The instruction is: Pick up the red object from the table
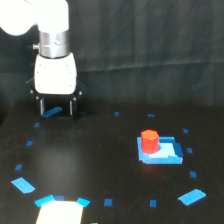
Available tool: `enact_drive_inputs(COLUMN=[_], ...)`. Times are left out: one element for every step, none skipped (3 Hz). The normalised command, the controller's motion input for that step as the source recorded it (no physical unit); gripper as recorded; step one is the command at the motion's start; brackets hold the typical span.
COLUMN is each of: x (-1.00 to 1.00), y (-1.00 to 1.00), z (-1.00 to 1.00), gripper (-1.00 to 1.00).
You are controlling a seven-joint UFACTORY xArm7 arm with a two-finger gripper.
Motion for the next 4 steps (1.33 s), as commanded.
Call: enact_drive_inputs(x=[1.0, 0.89, 1.0, 1.0], y=[-0.34, 0.32, 0.08, -0.75], z=[1.0, 0.73, 0.6, -1.0], gripper=[1.0, 1.0, 0.93, 0.85])
